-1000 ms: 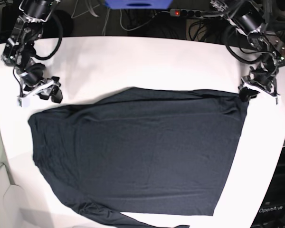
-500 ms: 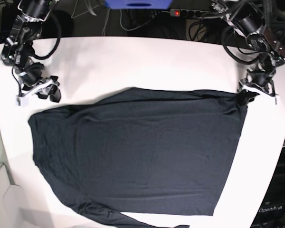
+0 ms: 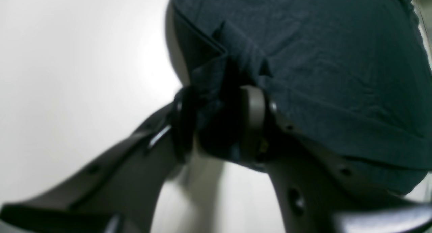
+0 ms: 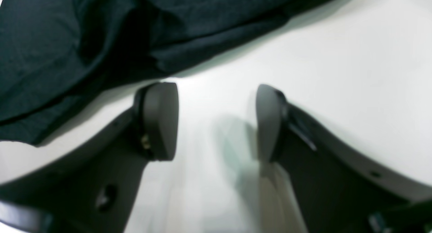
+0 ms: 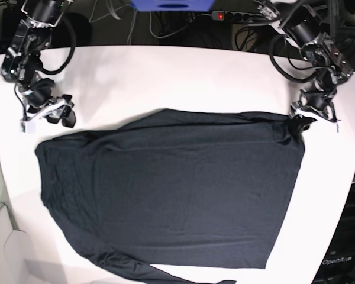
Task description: Fold the T-shirt properly
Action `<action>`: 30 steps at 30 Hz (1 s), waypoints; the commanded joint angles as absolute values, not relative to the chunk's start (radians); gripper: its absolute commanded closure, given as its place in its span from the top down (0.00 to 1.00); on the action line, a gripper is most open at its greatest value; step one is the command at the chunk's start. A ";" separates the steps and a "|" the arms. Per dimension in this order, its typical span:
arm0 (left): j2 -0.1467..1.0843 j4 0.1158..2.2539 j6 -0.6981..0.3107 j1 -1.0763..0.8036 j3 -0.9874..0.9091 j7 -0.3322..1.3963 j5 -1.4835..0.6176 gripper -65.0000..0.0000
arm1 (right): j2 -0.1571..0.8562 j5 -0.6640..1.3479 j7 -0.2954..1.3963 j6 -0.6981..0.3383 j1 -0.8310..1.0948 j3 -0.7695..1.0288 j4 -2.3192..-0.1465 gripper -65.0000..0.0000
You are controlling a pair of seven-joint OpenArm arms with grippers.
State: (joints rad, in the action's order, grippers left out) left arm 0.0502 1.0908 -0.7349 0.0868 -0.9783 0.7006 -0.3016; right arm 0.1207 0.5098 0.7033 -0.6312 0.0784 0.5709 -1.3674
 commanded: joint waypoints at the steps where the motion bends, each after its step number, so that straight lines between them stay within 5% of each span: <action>1: 0.035 1.069 -0.698 0.068 -0.970 0.834 -0.176 0.33 | 0.139 0.519 0.691 -0.636 0.070 0.573 -1.382 0.57; 9: 0.033 1.069 -0.698 0.070 -0.970 0.834 -0.179 0.31 | 0.140 0.519 0.691 -0.636 0.070 0.573 -1.383 0.57; 15: 0.033 1.069 -0.698 0.073 -0.970 0.834 -0.171 0.01 | 0.140 0.521 0.691 -0.698 0.071 0.573 -1.383 0.57; 30: 0.038 1.069 -0.698 0.070 -0.923 0.839 -0.170 0.00 | 0.133 0.526 0.693 -0.698 -0.005 0.575 -1.376 0.57</action>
